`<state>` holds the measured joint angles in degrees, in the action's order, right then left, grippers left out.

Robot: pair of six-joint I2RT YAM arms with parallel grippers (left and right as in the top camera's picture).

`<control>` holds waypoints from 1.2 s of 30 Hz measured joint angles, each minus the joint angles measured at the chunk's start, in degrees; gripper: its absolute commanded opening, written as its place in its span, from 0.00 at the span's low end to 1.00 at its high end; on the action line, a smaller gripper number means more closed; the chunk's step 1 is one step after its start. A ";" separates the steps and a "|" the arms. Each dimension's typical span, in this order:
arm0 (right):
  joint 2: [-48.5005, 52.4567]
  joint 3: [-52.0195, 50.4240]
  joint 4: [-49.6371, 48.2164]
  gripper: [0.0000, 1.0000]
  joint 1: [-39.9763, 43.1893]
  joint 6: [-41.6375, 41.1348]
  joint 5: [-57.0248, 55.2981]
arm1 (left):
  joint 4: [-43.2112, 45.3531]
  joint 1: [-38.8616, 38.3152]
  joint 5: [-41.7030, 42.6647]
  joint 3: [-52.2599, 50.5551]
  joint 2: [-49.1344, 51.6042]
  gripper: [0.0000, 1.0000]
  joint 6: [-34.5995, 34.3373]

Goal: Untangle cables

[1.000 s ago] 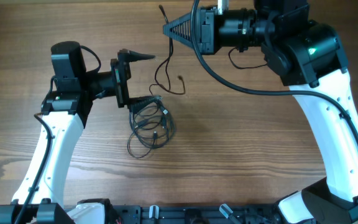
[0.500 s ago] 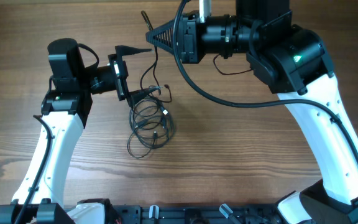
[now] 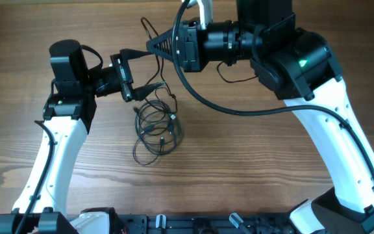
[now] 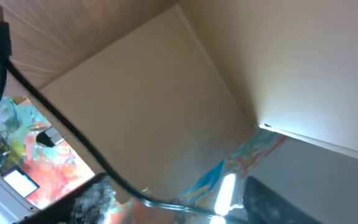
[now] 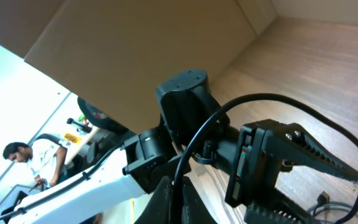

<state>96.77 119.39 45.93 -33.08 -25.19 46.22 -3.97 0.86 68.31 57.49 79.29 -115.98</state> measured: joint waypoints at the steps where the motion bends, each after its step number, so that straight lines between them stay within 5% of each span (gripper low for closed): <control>1: 0.07 0.00 0.13 0.04 0.00 0.00 0.00 | 0.24 0.00 0.02 0.00 0.00 0.61 0.00; 3: 0.11 0.00 0.13 0.04 0.00 0.00 0.00 | 0.37 0.00 0.02 0.00 0.00 0.63 0.00; 9: 0.11 0.00 -2.08 0.04 -0.11 -0.02 0.00 | 0.44 0.00 0.15 0.00 0.00 0.87 0.00; 11: 0.11 0.00 -3.23 0.04 -0.79 -0.02 -0.02 | 0.42 -0.07 0.13 0.00 0.00 0.87 0.00; 17: 0.11 0.00 -5.66 0.04 -4.07 0.00 -0.02 | 0.39 -0.11 0.13 0.00 0.00 0.60 0.00; 22: 0.11 0.00 -5.62 0.05 -4.13 0.00 -0.02 | 0.37 -0.11 0.15 0.00 0.00 0.27 0.00; 31: 0.15 0.00 0.24 0.05 -4.13 0.02 -6.54 | 0.39 -0.11 0.07 0.00 0.00 0.04 0.00; 32: 0.15 0.00 0.35 0.08 -4.13 0.02 -7.04 | 0.39 -0.11 0.04 0.00 0.00 0.04 0.00; 35: 0.15 0.00 1.55 0.43 -4.11 0.35 -8.79 | 0.35 -0.11 -1.44 0.00 0.00 0.04 0.02; 36: 0.15 0.00 2.73 0.48 -4.13 0.55 -10.38 | 0.35 -0.11 -2.64 0.00 0.00 0.04 0.04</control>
<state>96.92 119.39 48.66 -37.21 -24.64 35.83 -3.62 0.75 65.67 57.49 79.29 -115.94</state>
